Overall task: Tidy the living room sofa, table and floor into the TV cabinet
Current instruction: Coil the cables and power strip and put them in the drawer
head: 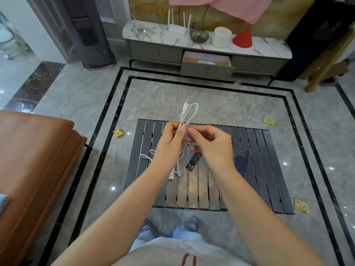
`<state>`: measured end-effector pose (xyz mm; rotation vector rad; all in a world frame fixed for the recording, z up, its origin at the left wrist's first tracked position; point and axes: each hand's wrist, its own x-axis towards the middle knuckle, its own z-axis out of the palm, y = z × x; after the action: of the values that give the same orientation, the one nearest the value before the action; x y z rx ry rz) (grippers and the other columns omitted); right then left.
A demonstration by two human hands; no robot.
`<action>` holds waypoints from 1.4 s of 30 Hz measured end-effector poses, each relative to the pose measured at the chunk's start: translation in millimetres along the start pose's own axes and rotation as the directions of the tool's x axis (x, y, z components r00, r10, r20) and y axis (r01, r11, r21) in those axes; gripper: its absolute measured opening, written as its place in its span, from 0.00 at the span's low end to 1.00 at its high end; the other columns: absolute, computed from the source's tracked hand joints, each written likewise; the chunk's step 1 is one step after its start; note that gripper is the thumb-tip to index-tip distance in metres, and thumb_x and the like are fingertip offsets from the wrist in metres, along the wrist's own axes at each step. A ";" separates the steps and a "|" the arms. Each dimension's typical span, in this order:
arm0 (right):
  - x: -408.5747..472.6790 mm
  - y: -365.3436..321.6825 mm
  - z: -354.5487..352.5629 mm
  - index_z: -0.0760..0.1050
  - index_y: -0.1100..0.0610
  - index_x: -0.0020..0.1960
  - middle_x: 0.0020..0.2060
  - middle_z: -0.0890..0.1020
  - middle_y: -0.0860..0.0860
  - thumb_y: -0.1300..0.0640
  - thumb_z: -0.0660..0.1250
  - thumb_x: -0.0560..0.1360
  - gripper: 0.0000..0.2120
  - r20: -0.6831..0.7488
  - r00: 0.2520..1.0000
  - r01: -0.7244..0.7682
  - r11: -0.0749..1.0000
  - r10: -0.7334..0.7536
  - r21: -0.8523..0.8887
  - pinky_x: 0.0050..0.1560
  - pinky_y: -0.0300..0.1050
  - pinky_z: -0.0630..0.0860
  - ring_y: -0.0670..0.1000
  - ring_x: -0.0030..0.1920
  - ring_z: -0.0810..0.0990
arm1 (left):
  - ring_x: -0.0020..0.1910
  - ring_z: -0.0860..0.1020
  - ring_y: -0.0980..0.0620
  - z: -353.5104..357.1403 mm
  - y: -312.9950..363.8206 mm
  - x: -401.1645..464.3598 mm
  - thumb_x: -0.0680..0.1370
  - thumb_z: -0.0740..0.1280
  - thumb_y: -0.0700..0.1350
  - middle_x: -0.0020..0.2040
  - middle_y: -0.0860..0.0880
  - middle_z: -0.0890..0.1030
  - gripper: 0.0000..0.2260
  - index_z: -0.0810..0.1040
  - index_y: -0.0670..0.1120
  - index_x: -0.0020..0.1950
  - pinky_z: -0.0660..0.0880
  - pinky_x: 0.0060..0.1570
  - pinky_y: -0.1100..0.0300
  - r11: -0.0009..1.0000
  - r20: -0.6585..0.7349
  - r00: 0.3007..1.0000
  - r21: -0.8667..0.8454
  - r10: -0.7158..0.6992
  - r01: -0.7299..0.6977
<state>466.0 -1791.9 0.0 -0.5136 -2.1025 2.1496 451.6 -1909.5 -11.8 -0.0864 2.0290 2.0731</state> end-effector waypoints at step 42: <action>-1.4 6.6 -7.0 0.78 0.60 0.44 0.28 0.78 0.54 0.54 0.79 0.68 0.14 -0.164 0.984 -0.078 0.994 0.064 -0.082 0.33 0.45 0.77 0.47 0.27 0.78 | 0.42 0.78 0.53 -5.6 -3.6 -1.0 0.84 0.59 0.43 0.42 0.48 0.79 0.12 0.81 0.41 0.54 0.78 0.49 0.55 0.939 0.107 0.967 -0.238 -0.230 0.250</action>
<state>470.5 -1786.0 -6.2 -0.7560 -2.1273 1.9826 452.6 -1915.2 -15.3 -0.2787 1.6132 2.1254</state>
